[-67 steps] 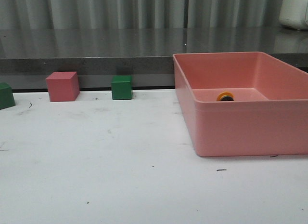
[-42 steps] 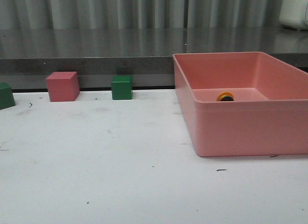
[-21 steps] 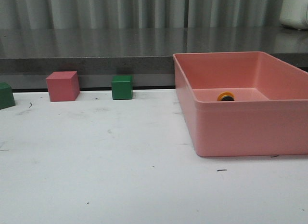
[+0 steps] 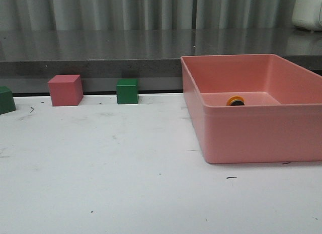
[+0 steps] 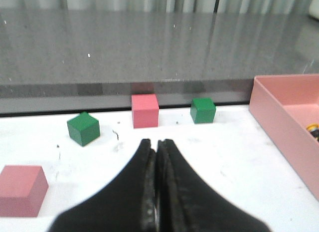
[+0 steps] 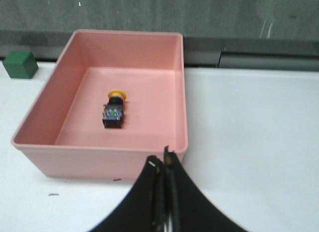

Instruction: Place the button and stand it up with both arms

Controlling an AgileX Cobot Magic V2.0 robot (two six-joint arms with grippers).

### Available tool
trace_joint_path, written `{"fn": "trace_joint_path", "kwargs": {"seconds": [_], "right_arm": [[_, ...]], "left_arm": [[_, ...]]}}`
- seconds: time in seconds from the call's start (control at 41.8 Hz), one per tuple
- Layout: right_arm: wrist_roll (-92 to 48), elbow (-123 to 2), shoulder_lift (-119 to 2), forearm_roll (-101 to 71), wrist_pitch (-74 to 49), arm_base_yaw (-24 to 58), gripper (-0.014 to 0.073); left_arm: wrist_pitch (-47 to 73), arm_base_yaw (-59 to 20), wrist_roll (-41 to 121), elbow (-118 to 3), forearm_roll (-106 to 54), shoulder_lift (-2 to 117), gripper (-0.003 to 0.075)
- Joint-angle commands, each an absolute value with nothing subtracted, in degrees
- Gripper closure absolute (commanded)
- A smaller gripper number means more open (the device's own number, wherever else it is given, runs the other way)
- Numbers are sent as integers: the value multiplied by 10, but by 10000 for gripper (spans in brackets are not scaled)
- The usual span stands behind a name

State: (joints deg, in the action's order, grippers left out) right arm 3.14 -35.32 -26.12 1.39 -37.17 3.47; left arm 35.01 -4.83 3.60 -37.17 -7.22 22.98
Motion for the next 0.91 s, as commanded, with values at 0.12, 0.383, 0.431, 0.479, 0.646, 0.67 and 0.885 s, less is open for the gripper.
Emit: {"fn": "trace_joint_path", "kwargs": {"seconds": [0.12, 0.383, 0.431, 0.479, 0.646, 0.67, 0.885], "right_arm": [[28, -371, -340, 21, -340, 31, 661], [11, -371, -403, 21, -342, 31, 380], [11, -371, -412, 18, -344, 31, 238], [11, -371, -417, 12, -344, 31, 125], [11, -379, -438, -9, -345, 31, -32], [11, -383, -440, -12, -347, 32, -29], [10, -446, -497, -14, -366, 90, 27]], "left_arm": [[318, -52, 36, -386, -84, 295, 740], [318, -52, 36, -386, -73, 339, 569], [318, -52, 36, -386, -73, 343, 447], [318, -52, 36, -386, -73, 347, 328], [314, -52, 36, -386, -73, 347, 195], [314, -52, 36, -386, -73, 347, 195], [314, -52, 36, -386, -73, 347, 197]]}}
